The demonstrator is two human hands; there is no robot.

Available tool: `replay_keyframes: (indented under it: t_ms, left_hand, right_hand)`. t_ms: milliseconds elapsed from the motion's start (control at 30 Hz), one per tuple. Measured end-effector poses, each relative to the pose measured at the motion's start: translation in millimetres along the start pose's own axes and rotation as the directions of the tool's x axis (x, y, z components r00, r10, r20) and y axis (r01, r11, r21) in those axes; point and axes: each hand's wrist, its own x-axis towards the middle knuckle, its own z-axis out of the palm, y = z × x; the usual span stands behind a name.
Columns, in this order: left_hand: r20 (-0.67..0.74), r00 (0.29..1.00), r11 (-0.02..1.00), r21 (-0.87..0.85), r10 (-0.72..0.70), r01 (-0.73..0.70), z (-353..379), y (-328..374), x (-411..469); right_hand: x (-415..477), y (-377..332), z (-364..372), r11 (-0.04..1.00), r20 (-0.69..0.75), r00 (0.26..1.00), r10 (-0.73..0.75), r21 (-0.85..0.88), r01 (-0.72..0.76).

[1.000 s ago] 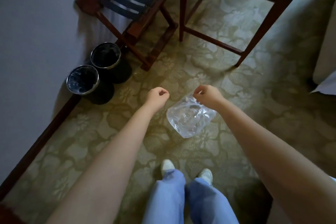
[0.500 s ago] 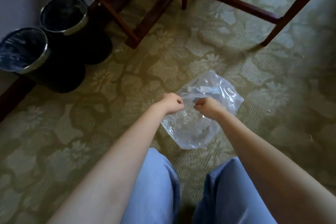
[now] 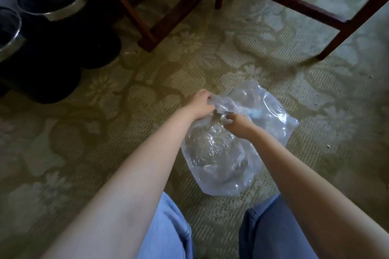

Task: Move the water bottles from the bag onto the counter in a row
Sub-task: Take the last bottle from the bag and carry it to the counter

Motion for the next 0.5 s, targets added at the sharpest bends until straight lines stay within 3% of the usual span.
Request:
replay_keyframes:
  t_ms: [133,300,500]
  left_hand:
    - [-0.036,0.999,0.992,-0.122,0.031,-0.035,-3,-10,13]
    - [-0.054,0.999,0.966,-0.259,0.010,-0.023,1,-21,16]
    - [-0.033,0.999,0.941,-0.339,-0.025,0.012,3,-30,12]
  right_hand:
    - [28,0,13,0.999,-0.013,1.000,0.006,-0.036,-0.006]
    - [64,-1,28,0.978,-0.050,0.988,0.147,-0.140,-0.153]
    - [78,7,35,0.959,-0.069,0.991,0.113,-0.255,-0.127]
